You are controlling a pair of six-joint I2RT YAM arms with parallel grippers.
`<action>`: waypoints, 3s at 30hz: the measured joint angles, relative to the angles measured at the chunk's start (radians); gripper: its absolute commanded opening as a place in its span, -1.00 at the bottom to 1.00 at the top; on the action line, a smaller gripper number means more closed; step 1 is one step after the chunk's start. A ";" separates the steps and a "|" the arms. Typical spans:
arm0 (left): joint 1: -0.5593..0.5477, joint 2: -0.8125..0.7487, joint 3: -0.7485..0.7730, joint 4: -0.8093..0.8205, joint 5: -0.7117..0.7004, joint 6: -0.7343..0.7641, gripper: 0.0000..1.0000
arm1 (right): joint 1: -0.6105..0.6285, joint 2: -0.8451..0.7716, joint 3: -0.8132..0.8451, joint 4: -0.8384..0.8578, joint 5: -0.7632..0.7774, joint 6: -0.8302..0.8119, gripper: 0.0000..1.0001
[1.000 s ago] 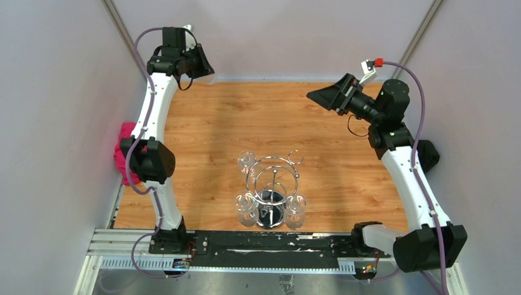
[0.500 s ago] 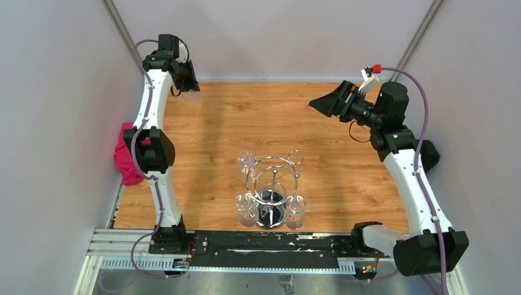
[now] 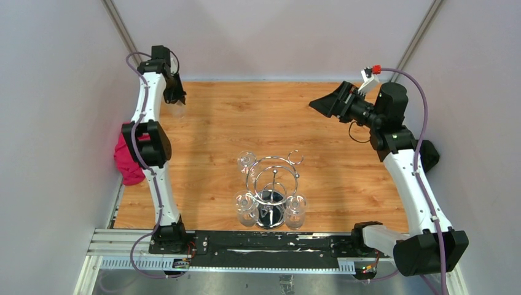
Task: Take the wine glass off the wine glass rack
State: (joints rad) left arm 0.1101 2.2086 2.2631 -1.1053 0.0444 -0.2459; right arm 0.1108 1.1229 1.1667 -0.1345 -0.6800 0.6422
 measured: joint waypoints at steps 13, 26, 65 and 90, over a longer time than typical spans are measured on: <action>0.006 0.087 -0.044 0.000 -0.023 0.008 -1.00 | 0.000 0.002 -0.028 0.003 0.000 0.000 0.98; 0.006 0.118 -0.044 0.002 -0.028 0.009 -1.00 | 0.000 0.010 -0.036 0.013 0.000 0.001 0.98; 0.006 -0.192 -0.209 0.078 -0.116 0.003 -0.14 | 0.000 0.021 -0.098 0.064 -0.028 0.039 0.98; -0.169 -1.006 -0.972 0.667 0.625 -0.380 -0.05 | -0.001 -0.006 -0.151 0.142 -0.064 0.095 0.98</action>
State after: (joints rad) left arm -0.0586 1.2030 1.2915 -0.4381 0.6693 -0.6254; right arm 0.1101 1.1168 1.0157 0.0071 -0.7444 0.7372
